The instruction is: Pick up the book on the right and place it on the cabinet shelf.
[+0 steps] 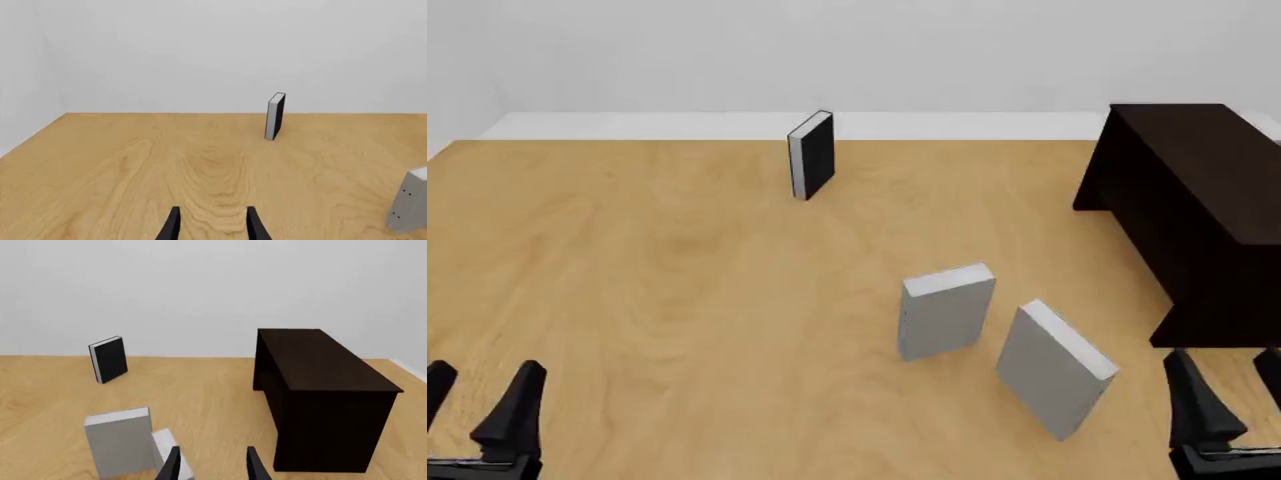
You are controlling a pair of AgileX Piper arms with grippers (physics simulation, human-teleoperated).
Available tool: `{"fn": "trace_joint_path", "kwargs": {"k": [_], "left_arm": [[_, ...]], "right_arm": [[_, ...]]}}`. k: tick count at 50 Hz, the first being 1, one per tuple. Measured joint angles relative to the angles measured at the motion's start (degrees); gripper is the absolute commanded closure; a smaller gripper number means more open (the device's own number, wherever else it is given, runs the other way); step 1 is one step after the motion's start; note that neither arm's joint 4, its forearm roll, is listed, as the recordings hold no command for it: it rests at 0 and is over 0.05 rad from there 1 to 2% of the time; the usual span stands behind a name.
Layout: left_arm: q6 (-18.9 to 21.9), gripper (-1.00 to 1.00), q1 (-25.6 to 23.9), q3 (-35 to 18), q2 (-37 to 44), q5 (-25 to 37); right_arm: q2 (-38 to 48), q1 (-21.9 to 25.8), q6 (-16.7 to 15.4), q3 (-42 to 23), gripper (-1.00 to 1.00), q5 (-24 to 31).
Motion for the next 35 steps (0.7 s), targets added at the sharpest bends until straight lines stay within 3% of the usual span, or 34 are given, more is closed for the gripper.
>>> {"fn": "trace_joint_path", "kwargs": {"k": [17, 35], "left_arm": [[0.76, -1.0, 0.24, 0.29, 1.35, -0.71], [0.94, -1.0, -0.22, 0.32, 2.19, -0.69]], "right_arm": [[3.64, 2.26, -4.12, -4.64, -1.0, 3.71], [16.47, 6.1, -7.94, -20.89, -1.0, 12.6]]}}
